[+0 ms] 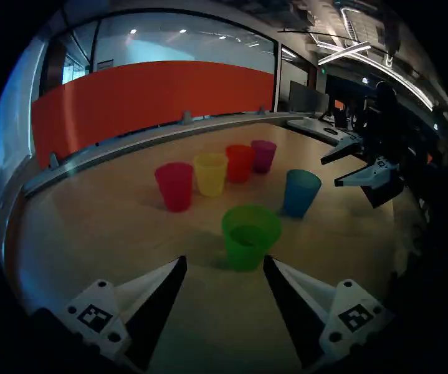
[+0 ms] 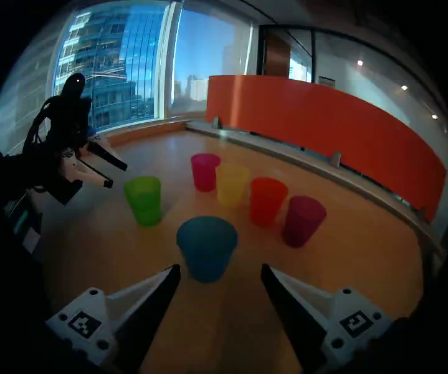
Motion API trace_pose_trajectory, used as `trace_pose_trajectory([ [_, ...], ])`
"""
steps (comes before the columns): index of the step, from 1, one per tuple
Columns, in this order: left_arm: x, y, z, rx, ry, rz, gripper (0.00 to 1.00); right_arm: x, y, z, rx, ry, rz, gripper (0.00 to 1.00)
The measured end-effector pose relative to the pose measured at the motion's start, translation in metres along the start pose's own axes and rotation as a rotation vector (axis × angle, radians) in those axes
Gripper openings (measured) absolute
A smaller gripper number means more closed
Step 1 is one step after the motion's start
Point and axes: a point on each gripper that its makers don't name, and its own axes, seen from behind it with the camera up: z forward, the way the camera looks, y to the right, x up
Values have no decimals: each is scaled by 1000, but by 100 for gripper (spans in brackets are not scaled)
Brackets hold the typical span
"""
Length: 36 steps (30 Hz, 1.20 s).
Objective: Pour water
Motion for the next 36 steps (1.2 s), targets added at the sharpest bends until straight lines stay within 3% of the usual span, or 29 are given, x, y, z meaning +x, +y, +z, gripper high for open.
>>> trace_pose_trajectory([
  [6, 13, -10, -9, 57, 58, -20, 91, 15, 14, -7, -67, 59, 38, 100],
  [12, 36, -28, -25, 151, 147, -37, 91, 40, 38, -17, -166, 138, 78, 100],
  [18, 56, -49, -41, 265, 226, -64, 91, 60, 71, -31, -314, 216, 88, 100],
  [24, 70, -60, -52, 345, 297, -91, 91, 79, 100, -48, -456, 308, 95, 100],
  [36, 98, -79, -79, 524, 465, -134, 91, 97, 152, -96, -713, 506, 224, 100],
])
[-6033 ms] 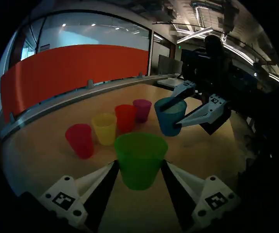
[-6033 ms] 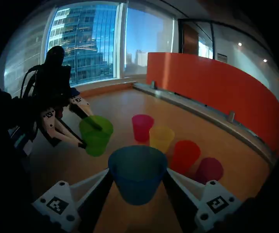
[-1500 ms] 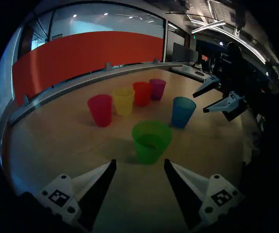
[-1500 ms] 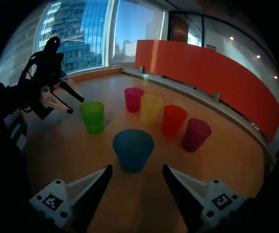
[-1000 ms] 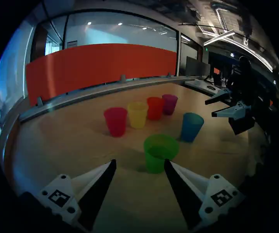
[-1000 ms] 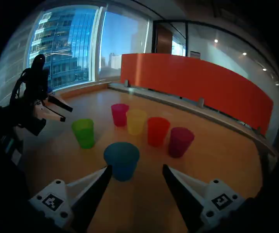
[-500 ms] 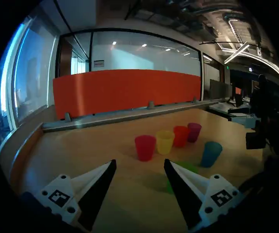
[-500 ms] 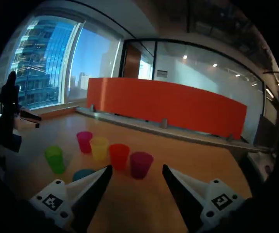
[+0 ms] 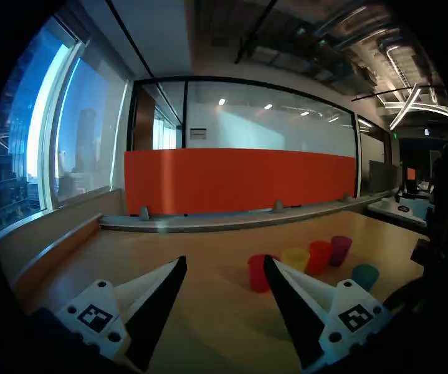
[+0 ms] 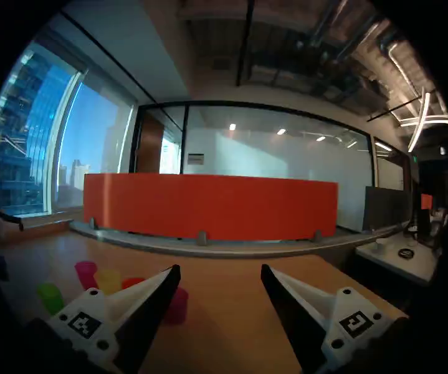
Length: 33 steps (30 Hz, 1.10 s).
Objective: Pour water
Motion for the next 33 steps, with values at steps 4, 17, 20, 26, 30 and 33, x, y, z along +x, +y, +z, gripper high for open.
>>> trace_pose_trajectory([
  [4, 9, -3, -2, 32, 55, -16, 91, 5, 11, -2, -45, 30, 28, 100],
  [17, 13, -19, -6, 122, 111, -16, 91, 5, 5, -1, -63, 37, 18, 100],
  [20, 9, -22, -6, 141, 113, -6, 91, 4, 5, -1, -63, 37, 28, 100],
  [26, 0, -29, -3, 177, 119, 15, 91, 8, 7, -2, -67, 44, 40, 100],
  [30, -6, -30, 1, 189, 122, 21, 91, 10, 13, -2, -84, 50, 41, 100],
  [33, -13, -31, 4, 192, 122, 21, 91, 9, 16, -1, -100, 46, 38, 100],
])
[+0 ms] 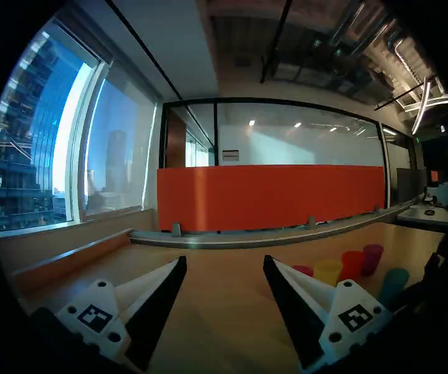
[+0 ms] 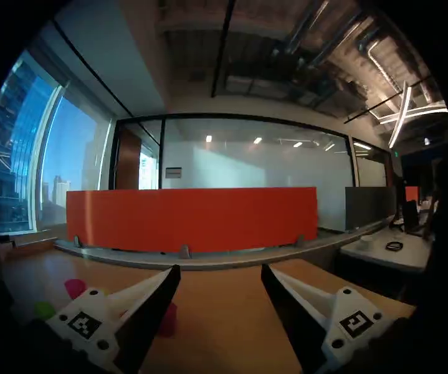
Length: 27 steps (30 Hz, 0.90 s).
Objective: Pour water
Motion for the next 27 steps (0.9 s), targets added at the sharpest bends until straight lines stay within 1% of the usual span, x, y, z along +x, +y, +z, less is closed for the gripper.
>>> trace_pose_trajectory([
  [3, -8, -2, 1, 9, 2, -3, 91, -1, 2, 0, -8, -2, -5, 100],
  [6, -17, -1, 1, 7, -5, -11, 91, -1, 3, 0, -18, -4, -11, 100],
  [9, -29, 3, 3, -3, -22, -21, 91, -1, 1, -1, -20, -7, -18, 100],
  [12, -36, 5, 5, -11, -25, -24, 91, -3, -3, -2, -16, -13, -21, 100],
  [18, -44, 3, 6, -7, -20, 3, 91, -4, -9, -1, -10, -20, -24, 100],
  [21, -47, 2, 7, -2, -22, 4, 91, -3, -9, -1, -12, -21, -23, 100],
  [27, -55, 1, 9, -7, -30, -35, 91, -2, -6, -3, -17, -18, -23, 100],
])
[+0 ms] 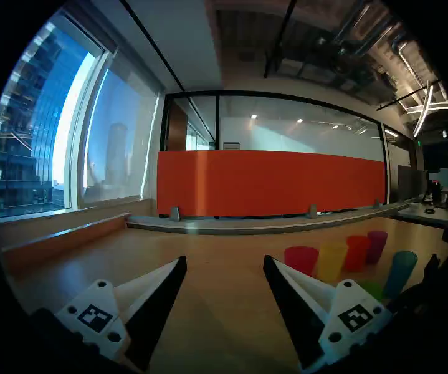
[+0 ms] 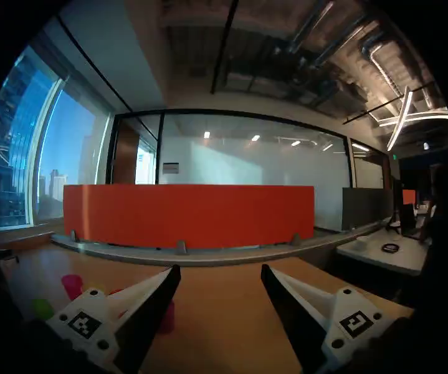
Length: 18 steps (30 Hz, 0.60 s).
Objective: Pour water
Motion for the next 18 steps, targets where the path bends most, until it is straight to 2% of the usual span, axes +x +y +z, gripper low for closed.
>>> trace_pose_trajectory([
  [18, -8, 1, 2, -6, -19, 11, 91, 0, 6, -1, 2, 5, 12, 100],
])
